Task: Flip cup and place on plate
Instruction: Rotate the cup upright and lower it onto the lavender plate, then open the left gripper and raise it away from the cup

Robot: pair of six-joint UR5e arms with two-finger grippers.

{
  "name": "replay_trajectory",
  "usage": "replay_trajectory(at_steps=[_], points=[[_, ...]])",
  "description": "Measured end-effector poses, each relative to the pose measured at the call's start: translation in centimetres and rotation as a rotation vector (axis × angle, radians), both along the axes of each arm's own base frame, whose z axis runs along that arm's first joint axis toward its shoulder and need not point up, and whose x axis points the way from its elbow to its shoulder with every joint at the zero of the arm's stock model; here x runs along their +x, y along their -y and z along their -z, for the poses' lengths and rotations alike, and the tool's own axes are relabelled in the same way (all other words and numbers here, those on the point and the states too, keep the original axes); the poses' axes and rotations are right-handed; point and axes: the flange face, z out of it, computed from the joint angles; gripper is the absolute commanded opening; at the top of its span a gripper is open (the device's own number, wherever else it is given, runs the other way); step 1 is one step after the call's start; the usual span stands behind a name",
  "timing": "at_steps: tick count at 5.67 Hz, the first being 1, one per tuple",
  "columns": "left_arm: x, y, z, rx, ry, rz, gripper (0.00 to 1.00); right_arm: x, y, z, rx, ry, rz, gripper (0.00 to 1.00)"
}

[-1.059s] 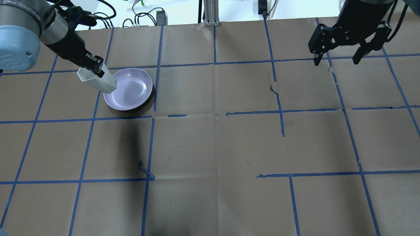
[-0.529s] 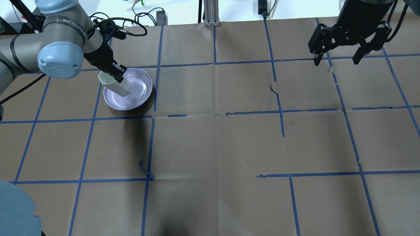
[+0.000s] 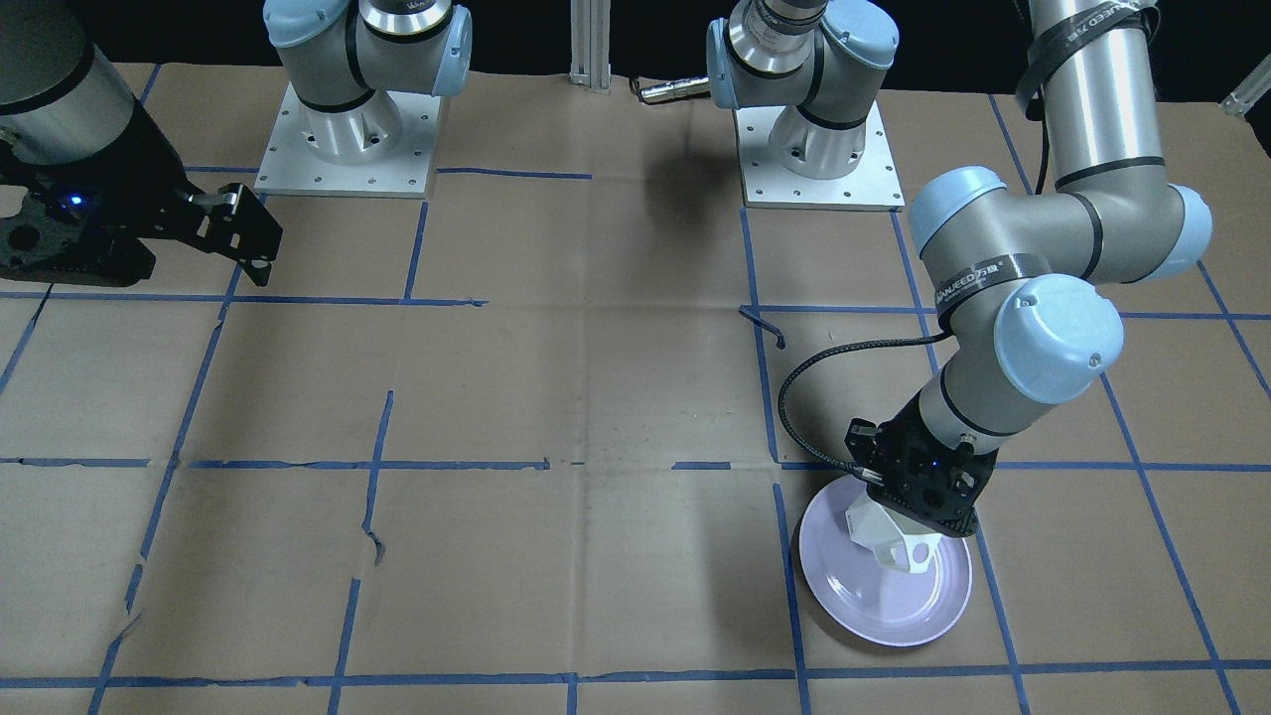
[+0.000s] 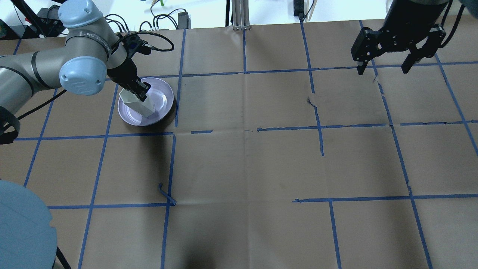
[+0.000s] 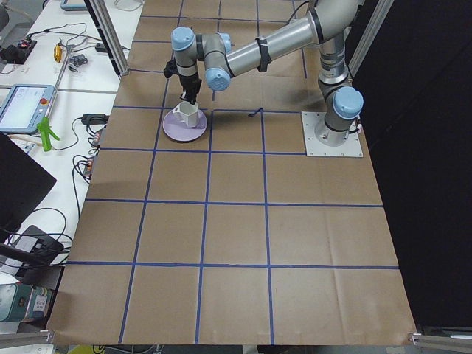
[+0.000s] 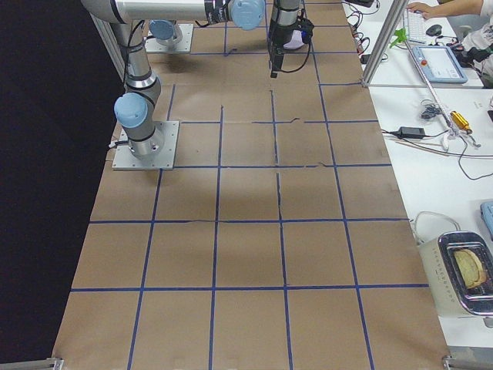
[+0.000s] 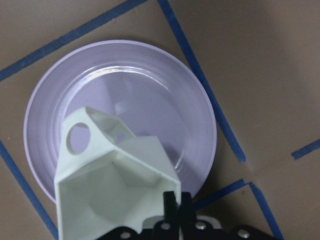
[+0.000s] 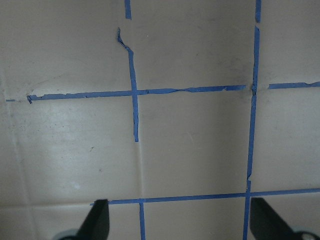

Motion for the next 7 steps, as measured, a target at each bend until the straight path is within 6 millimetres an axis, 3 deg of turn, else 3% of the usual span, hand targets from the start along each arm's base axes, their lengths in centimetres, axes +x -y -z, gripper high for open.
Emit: replay_trajectory(at_steps=[1,3,4,5,7], points=[[0.0,0.1,0.8,0.009,0.000,0.000,0.94,0.0,0.0,0.0,0.000,0.000,0.000,1.00],[0.1,0.2,1.4,0.009,0.002,0.002,0.95,0.0,0.0,0.0,0.000,0.000,0.000,1.00],[-0.2,0.2,0.4,-0.007,0.005,-0.003,0.95,0.0,0.0,0.0,0.000,0.000,0.000,1.00],[-0.7,-0.2,-2.0,-0.021,0.006,-0.050,0.96,0.0,0.0,0.0,0.000,0.000,0.000,1.00],[-5.1,-3.5,-9.7,-0.016,0.025,-0.208,0.98,0.0,0.0,0.0,0.000,0.000,0.000,1.00]])
